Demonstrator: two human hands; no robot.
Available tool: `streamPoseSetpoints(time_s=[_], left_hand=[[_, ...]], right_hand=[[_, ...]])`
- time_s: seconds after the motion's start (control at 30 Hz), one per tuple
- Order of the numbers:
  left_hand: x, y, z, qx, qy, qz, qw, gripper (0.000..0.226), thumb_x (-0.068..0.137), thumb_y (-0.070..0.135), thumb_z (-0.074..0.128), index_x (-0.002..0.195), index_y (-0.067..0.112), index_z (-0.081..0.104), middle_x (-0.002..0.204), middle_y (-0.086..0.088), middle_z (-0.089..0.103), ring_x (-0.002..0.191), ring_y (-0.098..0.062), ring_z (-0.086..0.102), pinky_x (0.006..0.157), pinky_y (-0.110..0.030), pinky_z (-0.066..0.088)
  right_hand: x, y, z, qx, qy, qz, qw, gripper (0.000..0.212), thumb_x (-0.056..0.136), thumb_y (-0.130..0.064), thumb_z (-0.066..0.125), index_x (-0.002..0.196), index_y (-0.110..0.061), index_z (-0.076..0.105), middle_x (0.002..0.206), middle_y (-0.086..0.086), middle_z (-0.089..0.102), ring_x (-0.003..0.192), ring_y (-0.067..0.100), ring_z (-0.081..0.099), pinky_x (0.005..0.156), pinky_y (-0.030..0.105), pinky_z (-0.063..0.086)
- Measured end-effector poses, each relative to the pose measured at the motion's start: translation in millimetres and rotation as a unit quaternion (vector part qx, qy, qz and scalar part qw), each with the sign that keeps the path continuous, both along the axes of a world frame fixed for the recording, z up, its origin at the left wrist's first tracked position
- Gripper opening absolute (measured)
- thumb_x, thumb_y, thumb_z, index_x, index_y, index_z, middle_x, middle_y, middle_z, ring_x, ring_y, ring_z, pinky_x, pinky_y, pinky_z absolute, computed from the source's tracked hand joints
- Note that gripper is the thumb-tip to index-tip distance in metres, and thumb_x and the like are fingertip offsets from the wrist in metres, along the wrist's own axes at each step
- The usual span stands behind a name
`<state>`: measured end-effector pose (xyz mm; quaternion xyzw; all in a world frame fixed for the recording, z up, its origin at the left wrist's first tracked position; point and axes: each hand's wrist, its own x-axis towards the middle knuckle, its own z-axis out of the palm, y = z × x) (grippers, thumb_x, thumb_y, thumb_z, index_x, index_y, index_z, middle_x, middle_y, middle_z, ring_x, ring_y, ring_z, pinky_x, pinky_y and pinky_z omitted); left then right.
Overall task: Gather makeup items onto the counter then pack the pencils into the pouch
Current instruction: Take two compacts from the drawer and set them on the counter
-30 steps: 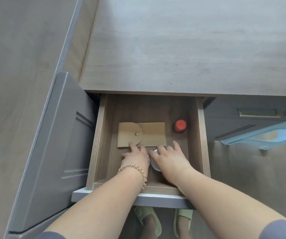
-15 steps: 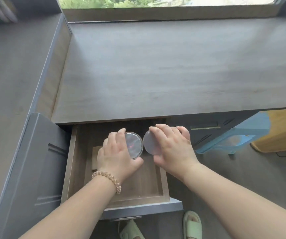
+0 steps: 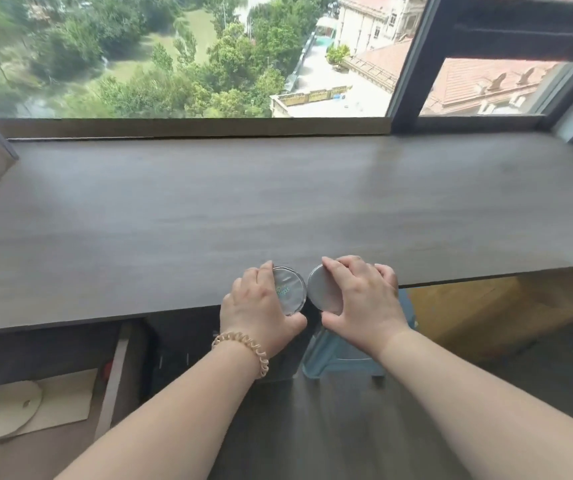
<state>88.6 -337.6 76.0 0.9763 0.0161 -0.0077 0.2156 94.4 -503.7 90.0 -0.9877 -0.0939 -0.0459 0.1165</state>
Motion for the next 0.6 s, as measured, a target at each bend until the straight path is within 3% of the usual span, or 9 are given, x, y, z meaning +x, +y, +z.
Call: streamPoseSetpoints(time_s=[0.2,0.6], left_hand=[[31.8,-88.8,12.1,0.024,-0.008,-0.035,0.999,0.093,0.067,0.055,0.059,0.146,0.021,0.022,0.137,0.004,0.042,0.122,-0.02,0.042,0.1,-0.035,0.037],[136.5,-168.4,-6.5,0.042,0.024,-0.056,0.997,0.093,0.069,0.052,0.058,0.148,0.02,0.02,0.139,0.003,0.043,0.12,-0.022,0.046,0.098,-0.035,0.039]], right_hand=[[25.6,-89.4,14.7,-0.009,0.007,-0.013,1.0,0.077,0.071,-0.04,0.062,0.142,-0.034,0.034,0.135,-0.007,0.042,0.124,0.015,0.042,0.102,0.031,0.009],[124.6,-161.7,-4.7,-0.044,0.05,-0.047,0.997,0.075,0.077,-0.032,0.062,0.143,-0.032,0.028,0.151,-0.005,0.029,0.135,0.015,0.033,0.109,0.036,0.013]])
